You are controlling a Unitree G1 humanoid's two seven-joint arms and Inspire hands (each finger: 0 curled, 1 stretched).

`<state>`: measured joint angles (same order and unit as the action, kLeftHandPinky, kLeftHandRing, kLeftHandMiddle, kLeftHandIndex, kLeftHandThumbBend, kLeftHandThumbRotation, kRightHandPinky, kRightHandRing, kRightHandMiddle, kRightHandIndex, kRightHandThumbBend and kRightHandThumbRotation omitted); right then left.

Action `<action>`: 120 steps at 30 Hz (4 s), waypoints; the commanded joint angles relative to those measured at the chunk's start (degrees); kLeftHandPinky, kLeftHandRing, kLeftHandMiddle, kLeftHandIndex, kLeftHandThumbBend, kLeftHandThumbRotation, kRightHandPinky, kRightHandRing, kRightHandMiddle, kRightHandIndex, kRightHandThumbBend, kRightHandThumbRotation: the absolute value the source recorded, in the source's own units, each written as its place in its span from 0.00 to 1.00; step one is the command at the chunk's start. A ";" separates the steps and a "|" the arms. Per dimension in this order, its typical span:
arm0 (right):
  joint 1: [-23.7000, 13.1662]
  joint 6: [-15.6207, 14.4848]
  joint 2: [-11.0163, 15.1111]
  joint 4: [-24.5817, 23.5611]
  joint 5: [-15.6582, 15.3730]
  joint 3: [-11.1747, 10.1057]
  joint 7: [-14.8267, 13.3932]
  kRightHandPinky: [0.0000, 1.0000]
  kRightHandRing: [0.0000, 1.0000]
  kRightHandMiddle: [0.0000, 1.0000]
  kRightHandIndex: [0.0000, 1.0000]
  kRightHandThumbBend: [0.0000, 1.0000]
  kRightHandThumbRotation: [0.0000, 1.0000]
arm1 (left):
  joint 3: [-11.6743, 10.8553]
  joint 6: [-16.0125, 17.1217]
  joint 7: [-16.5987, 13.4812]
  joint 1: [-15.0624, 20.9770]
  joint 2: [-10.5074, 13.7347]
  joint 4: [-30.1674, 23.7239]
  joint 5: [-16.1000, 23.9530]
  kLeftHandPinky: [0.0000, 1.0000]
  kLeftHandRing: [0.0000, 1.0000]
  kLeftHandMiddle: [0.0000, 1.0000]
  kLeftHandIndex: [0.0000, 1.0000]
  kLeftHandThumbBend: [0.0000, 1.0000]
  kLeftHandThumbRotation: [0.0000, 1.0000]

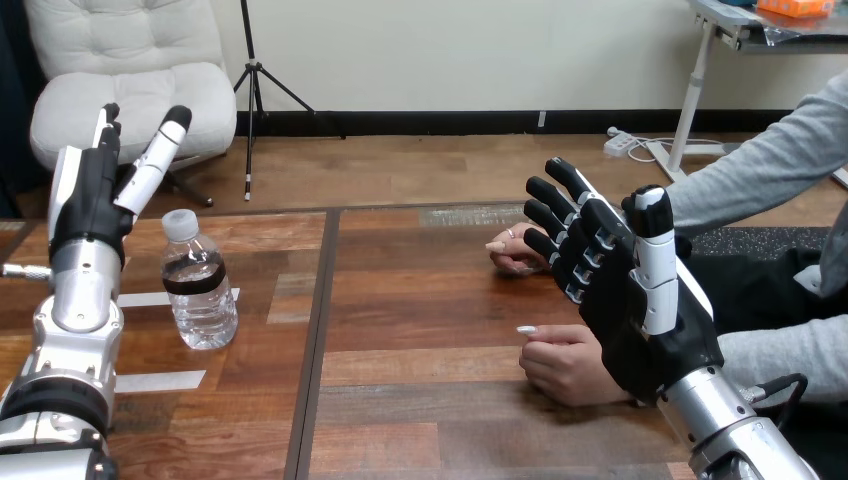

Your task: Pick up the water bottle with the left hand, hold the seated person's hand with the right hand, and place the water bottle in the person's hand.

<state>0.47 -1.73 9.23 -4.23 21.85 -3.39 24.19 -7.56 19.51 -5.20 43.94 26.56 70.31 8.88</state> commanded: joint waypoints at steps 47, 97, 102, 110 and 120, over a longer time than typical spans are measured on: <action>-1.81 0.31 -0.21 -5.27 1.29 -1.03 -0.85 1.00 0.95 0.94 0.96 0.90 1.00 | 1.76 -1.80 -1.95 1.08 -0.40 2.89 1.24 1.00 1.00 1.00 1.00 0.91 0.88; -1.90 -0.76 -0.02 -5.64 1.43 -0.99 -1.13 1.00 0.97 0.95 0.96 0.92 1.00 | 2.59 -2.13 -1.86 -3.28 -4.23 3.40 0.56 1.00 1.00 1.00 1.00 0.90 0.77; -1.89 -0.83 0.00 -5.66 1.63 -1.08 -0.93 1.00 0.96 0.95 0.96 0.92 1.00 | 2.90 -2.30 -1.91 -3.51 -4.33 3.23 0.86 1.00 1.00 1.00 1.00 0.91 0.77; -1.79 -1.06 -0.11 -5.97 1.67 -1.12 -1.16 1.00 0.96 0.94 0.96 0.92 1.00 | 3.21 -2.25 -2.17 -3.89 -4.33 3.30 1.26 1.00 1.00 1.00 1.00 0.93 0.77; -1.83 -0.94 0.06 -5.90 1.52 -1.08 -0.96 1.00 0.96 0.94 0.96 0.91 1.00 | 3.47 -2.39 -2.36 -4.28 -4.45 3.39 1.51 1.00 1.00 1.00 1.00 0.96 0.73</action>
<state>0.49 -2.96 9.18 -6.68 22.34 -3.44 23.30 -5.13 16.36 -7.10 38.62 21.96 74.01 9.61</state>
